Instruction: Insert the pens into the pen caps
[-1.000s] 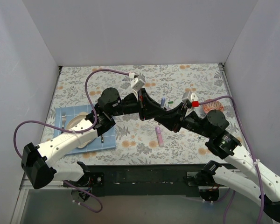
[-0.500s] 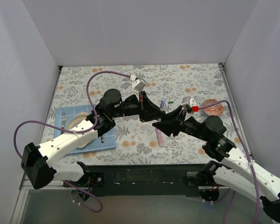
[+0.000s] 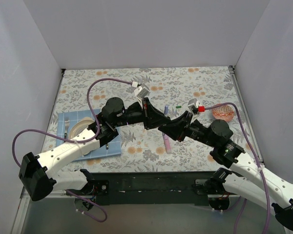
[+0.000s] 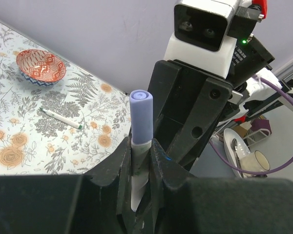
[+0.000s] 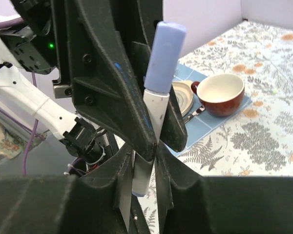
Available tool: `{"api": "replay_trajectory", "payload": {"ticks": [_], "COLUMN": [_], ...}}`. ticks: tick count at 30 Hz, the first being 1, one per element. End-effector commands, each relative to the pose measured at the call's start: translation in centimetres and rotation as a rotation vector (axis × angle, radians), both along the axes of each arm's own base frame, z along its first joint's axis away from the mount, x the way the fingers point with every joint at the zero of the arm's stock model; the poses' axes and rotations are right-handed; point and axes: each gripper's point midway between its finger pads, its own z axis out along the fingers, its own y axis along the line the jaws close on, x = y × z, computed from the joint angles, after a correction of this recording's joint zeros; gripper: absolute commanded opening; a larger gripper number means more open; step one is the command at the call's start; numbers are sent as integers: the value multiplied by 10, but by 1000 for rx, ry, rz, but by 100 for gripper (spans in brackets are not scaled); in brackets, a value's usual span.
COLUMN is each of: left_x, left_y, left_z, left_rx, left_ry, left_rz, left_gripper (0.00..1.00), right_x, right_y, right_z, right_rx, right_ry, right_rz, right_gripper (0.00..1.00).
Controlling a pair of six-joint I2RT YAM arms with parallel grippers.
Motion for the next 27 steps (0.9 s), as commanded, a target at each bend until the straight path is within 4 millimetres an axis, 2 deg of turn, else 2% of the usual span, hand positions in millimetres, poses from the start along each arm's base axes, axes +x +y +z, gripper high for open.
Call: {"api": "replay_trajectory", "payload": {"ticks": [1,6,8,12,20,27], "left_x": [-25,-24,-23,-19,-15,-11], "left_y": [8,6,6,5,7,8], "left_z": [22,22,24,23,21,25], "left_rx": [-56,-59,-59,-50,-45,-40], "left_ry": [-39,-31,-32,-30,-27,-35], "left_rz": [-65,-69,-62,-44,-12,13], "left_gripper": [0,0,0,0,0,0], "right_x": [25,18,16,11,4,-4], "right_y": [-8,-3,-1,1,3,4], "right_z": [0,0,-6,-15,-16,-26], "right_rx": [-18,5,-8,-2,16,32], "right_ry": [81,85,99,109,105,135], "right_rz": [-139,-92,-72,-43,-5,35], "right_gripper": [29,41,43,45,44,46]}}
